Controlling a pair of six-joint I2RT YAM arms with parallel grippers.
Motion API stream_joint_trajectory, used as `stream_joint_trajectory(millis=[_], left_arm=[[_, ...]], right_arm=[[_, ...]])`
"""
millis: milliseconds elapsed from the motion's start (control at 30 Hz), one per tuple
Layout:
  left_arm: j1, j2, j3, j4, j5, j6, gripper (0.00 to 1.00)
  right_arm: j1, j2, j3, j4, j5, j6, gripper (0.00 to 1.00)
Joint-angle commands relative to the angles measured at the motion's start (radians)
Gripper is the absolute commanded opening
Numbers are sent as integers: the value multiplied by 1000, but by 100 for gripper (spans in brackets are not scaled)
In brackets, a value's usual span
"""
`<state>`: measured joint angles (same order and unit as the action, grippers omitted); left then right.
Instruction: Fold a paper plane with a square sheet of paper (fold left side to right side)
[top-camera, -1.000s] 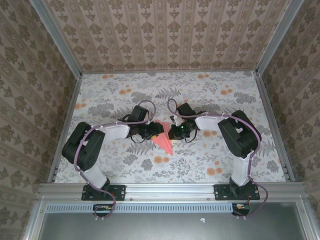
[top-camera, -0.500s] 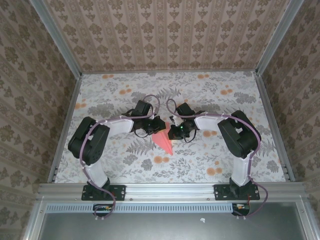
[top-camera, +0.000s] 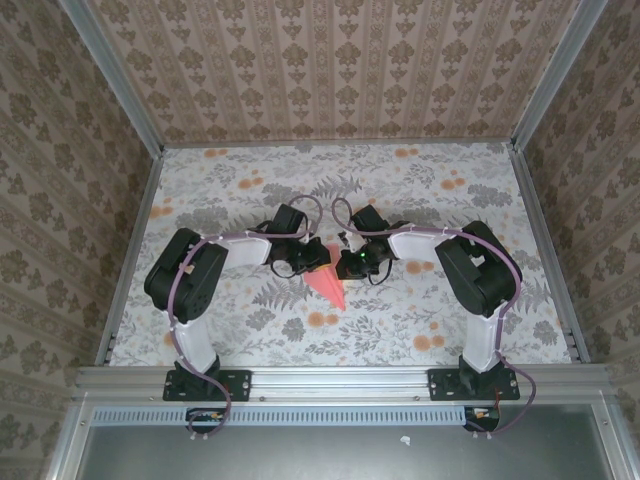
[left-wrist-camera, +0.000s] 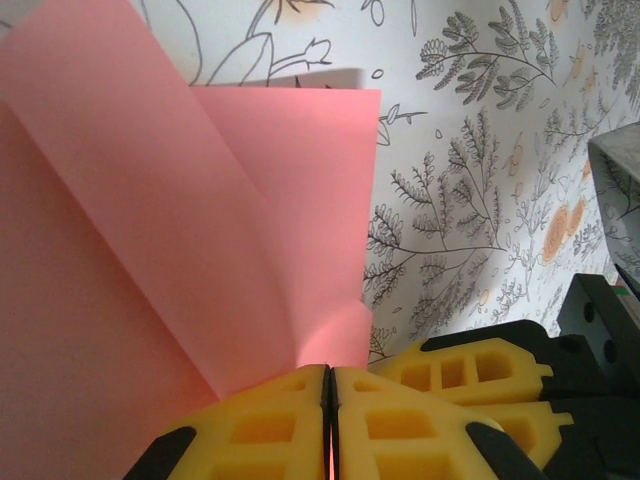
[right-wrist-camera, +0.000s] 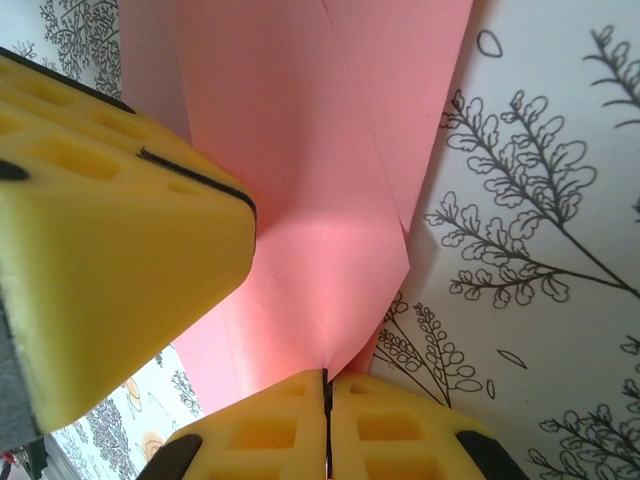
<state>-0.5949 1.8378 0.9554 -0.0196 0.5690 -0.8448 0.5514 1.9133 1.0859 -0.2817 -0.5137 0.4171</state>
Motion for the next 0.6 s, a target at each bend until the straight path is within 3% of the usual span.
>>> stream_joint_trajectory(millis=[0, 367, 567], left_arm=[[3, 15, -13, -30, -27, 33, 11], [8, 41, -43, -52, -70, 51, 10], [10, 40, -69, -58, -87, 52, 10]], right_arm=[[15, 38, -1, -89, 57, -22, 8], [16, 35, 5, -85, 53, -22, 8], [8, -13, 16, -66, 42, -7, 17]])
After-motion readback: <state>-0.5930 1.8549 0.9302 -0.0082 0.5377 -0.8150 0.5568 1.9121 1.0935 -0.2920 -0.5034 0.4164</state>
